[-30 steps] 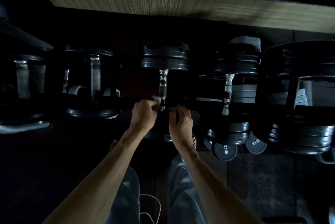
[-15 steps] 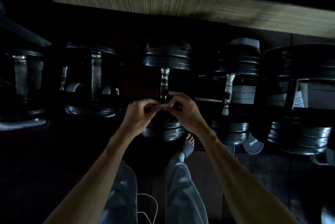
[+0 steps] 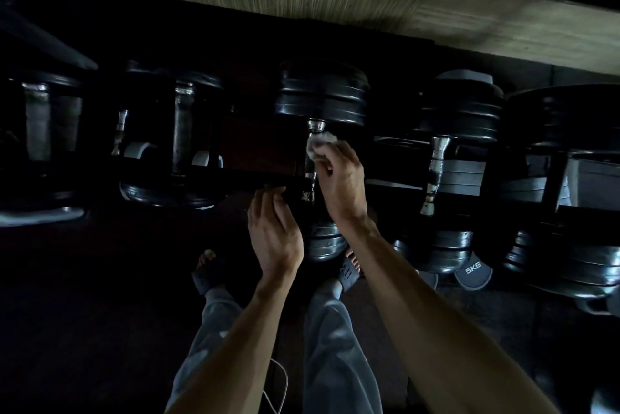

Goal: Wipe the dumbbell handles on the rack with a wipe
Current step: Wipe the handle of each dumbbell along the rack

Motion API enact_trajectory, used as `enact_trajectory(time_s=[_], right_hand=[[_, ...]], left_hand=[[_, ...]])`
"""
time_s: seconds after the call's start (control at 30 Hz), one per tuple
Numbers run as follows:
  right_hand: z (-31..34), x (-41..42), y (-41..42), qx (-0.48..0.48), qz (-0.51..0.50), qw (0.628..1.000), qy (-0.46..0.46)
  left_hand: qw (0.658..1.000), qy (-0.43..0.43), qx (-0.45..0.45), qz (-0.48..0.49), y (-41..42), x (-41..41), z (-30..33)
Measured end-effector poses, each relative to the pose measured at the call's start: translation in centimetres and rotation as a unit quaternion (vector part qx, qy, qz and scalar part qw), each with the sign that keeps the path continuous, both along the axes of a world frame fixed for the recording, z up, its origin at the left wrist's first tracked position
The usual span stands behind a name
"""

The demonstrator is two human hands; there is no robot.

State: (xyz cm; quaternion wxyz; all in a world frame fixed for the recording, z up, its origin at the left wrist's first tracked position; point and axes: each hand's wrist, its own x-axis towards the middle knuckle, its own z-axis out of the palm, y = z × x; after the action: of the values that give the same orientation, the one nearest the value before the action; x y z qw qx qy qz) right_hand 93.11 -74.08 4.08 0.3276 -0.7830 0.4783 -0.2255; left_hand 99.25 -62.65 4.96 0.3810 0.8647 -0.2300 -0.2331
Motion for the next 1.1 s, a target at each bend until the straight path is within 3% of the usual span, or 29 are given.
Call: enact_trajectory(time_s=[0.1, 0.3, 0.5, 0.67, 0.8, 0.87, 0.97, 1.03, 1.1], right_hand=[[0.7, -0.4, -0.6, -0.005, 0.027, 1.0, -0.013], [0.7, 1.8, -1.6, -0.052, -0.039, 0.998, 0.002], [1.4, 0.8, -1.4, -0.031, 0.069, 0.996, 0.039], [2.2, 1.7, -1.7, -0.088, 0.06, 0.992, 0.07], [1.8, 0.9, -1.6, -0.036, 0.093, 0.994, 0.052], [1.9, -0.3, -1.6, 0.048, 0.147, 0.987, 0.047], [2.1, -1.9, -0.5, 0.205, 0.216, 0.948, 0.117], [2.2, -1.8, -0.3, 0.208, 0.194, 0.953, 0.104], [2.4, -1.0, -0.7, 0.128, 0.148, 0.979, 0.058]], left_hand=[[1.0, 0.01, 0.005, 0.011, -0.1, 0.0, 0.1], [1.0, 0.019, -0.002, 0.018, -0.1, 0.0, 0.3], [1.0, 0.024, 0.002, 0.008, -0.2, 0.0, 0.4], [1.0, 0.016, -0.006, 0.0, 0.0, 0.2, 0.0], [1.0, 0.009, -0.006, -0.009, 0.0, 0.2, 0.5], [1.0, 0.007, -0.005, -0.018, 0.0, 0.2, 0.5], [1.0, 0.018, 0.005, -0.007, 0.1, 0.3, 0.1], [1.0, 0.017, 0.002, -0.002, 0.2, 0.3, 0.1], [1.0, 0.02, -0.004, -0.002, 0.1, 0.3, 0.2]])
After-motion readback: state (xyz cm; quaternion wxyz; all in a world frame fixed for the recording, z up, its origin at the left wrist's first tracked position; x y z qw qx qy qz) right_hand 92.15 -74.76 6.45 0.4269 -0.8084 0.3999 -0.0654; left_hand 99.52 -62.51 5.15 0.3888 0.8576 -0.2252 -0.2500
